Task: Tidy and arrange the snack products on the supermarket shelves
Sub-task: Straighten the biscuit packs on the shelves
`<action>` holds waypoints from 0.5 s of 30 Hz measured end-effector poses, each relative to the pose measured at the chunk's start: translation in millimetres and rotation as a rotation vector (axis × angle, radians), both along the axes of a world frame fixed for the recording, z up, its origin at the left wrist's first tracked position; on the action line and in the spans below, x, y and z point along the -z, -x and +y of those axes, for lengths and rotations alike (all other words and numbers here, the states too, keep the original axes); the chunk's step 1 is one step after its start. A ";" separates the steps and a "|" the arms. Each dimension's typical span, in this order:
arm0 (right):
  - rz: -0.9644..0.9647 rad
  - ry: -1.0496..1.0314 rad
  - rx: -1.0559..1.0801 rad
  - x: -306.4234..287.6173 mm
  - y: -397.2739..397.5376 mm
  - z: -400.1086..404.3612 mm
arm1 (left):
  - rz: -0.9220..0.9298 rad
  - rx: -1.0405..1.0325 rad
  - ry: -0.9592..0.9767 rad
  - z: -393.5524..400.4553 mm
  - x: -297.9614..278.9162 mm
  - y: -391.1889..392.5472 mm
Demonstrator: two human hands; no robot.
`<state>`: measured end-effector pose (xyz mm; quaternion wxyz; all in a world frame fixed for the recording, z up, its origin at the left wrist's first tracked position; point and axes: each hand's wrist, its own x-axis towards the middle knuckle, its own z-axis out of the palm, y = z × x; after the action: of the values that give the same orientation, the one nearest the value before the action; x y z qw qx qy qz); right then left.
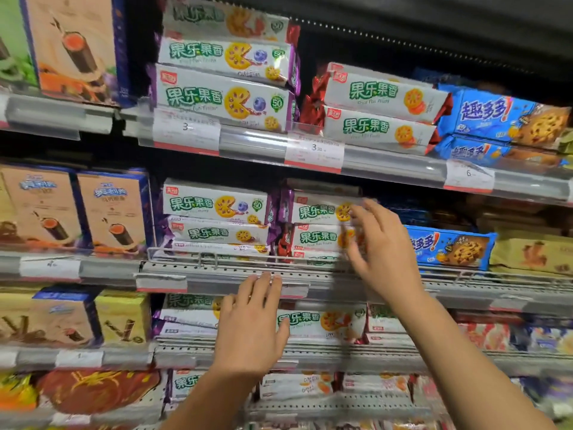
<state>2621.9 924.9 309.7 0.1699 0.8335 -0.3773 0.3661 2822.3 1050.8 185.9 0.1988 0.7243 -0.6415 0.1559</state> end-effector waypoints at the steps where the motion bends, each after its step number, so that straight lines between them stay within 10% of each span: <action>1: 0.034 0.000 0.017 -7.1 -4.4 -6.7 | 0.003 -0.006 0.002 0.1 -1.8 1.0; 15: 0.271 0.082 0.030 -30.8 -5.0 -28.3 | 0.005 -0.048 0.049 -0.7 -7.3 9.7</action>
<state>2626.9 896.6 340.5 0.2588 0.8619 -0.3481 0.2626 2812.6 1050.1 193.2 0.2142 0.7348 -0.6195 0.1745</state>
